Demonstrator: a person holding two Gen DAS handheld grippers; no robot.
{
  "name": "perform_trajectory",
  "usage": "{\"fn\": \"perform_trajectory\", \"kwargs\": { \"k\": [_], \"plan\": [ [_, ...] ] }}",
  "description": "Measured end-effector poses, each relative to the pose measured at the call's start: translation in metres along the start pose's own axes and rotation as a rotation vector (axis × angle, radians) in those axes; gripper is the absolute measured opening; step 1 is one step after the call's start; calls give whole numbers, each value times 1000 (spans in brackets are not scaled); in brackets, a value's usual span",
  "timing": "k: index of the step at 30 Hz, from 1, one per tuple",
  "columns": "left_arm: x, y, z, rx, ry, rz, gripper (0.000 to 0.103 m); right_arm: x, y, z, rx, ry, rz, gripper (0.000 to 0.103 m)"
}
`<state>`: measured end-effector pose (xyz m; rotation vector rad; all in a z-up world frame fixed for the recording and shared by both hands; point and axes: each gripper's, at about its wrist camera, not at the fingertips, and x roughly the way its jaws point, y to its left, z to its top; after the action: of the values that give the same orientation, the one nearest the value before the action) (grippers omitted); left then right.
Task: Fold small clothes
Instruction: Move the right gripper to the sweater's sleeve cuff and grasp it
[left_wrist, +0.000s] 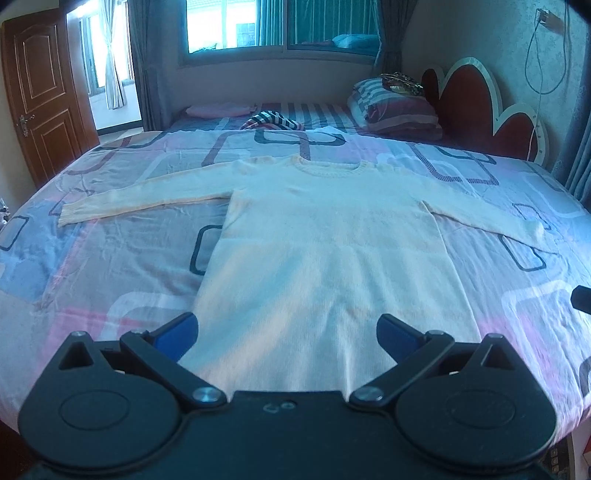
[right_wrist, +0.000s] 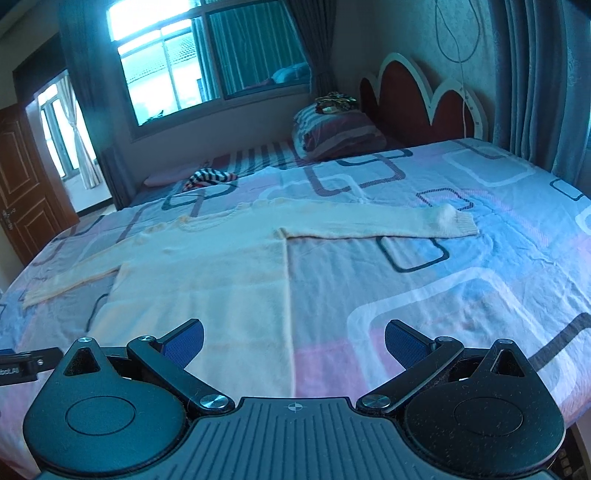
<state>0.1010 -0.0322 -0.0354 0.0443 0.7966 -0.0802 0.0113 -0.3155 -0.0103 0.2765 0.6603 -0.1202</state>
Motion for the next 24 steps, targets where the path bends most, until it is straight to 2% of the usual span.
{"fn": "perform_trajectory", "kwargs": {
  "k": [7,12,20,21,22,24],
  "plan": [
    [44,-13,28,-8,-3,17,102,47,-41,32,53,18,8,103],
    [76,-22,44,-39,20,36,102,83,-71,51,60,30,-14,102],
    [120,-41,64,-24,40,86,102,142,-125,77,102,50,-65,102],
    [124,-43,65,-22,44,88,102,148,-132,80,105,52,-75,93],
    [129,-45,67,-24,48,89,102,156,-140,82,111,57,-85,77],
    [138,-48,71,-32,55,96,101,174,-157,87,137,77,-111,70]
  ]
}}
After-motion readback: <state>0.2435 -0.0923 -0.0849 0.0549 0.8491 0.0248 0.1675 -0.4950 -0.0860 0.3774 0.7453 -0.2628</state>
